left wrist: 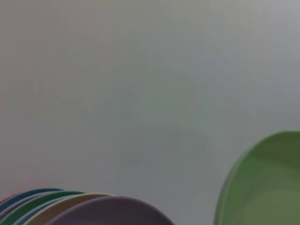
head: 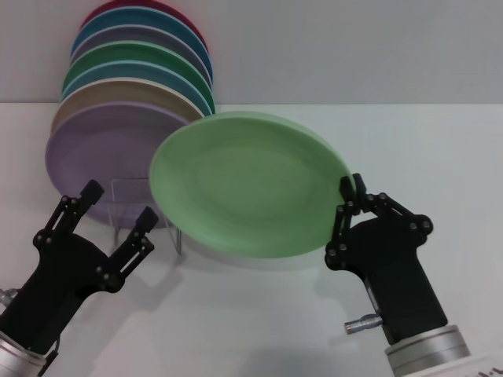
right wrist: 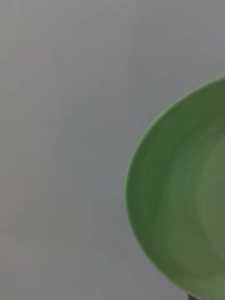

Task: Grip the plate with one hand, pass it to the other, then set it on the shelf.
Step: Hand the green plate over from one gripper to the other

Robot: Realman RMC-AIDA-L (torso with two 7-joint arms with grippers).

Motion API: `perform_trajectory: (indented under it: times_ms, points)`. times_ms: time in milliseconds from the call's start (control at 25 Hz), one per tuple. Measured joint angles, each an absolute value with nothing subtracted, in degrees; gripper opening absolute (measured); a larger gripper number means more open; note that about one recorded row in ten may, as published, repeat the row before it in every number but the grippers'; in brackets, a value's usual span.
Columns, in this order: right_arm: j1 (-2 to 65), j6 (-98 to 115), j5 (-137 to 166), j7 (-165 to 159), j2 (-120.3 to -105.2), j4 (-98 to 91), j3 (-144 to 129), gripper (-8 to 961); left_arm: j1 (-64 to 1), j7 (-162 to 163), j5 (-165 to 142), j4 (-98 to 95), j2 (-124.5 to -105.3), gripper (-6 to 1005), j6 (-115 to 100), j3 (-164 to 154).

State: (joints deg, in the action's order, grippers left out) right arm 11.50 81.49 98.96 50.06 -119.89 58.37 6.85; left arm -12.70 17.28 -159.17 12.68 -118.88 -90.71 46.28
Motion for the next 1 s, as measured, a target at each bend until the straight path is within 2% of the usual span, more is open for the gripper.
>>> perform_trajectory:
  times_ms: [1000]
  points:
    - [13.5,79.7,98.7,53.2,-119.88,60.0,5.4,19,-14.4,15.6,-158.6,15.0,-118.74,812,-86.8,46.1]
